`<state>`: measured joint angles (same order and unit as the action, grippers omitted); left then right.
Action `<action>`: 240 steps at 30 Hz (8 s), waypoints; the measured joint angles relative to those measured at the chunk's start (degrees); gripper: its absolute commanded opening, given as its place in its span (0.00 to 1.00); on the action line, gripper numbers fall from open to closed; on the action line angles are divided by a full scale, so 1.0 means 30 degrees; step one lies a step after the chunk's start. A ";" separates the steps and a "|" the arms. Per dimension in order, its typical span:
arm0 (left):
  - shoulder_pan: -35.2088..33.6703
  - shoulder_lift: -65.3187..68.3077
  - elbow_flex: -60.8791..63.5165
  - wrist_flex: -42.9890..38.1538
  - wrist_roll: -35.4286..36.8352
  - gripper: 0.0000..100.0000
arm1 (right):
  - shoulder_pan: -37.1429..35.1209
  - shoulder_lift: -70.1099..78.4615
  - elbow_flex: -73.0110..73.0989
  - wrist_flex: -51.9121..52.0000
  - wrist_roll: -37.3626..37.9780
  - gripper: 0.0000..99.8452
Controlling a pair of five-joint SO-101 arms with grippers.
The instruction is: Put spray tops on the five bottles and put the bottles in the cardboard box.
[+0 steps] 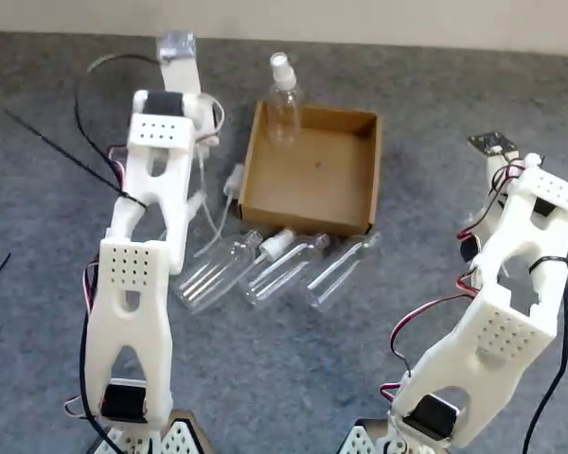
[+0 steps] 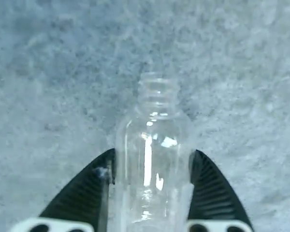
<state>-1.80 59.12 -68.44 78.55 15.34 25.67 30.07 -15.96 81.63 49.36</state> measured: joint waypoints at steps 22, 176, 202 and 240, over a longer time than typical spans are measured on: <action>-0.0703 -0.5685 -0.7179 0.7150 -0.3663 0.06 | 0.0000 0.0029 -0.1729 0.1289 -0.1846 0.24; 1.0403 -3.2850 2.7751 -0.9231 -0.3282 0.11 | -1.7934 -3.0476 2.2242 -1.6850 -1.7055 0.00; 0.9289 -3.3143 2.7165 -0.6388 -0.4542 0.19 | -1.8696 -3.0505 2.2212 -1.5326 -1.5414 0.00; 0.8293 -3.0125 2.4234 -0.5040 -0.6916 0.15 | -1.6674 -3.0476 2.2212 -1.5326 -1.5355 0.00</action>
<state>23.08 -31.25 4.26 63.43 -5.41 -24.35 -61.36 50.68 35.65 3.30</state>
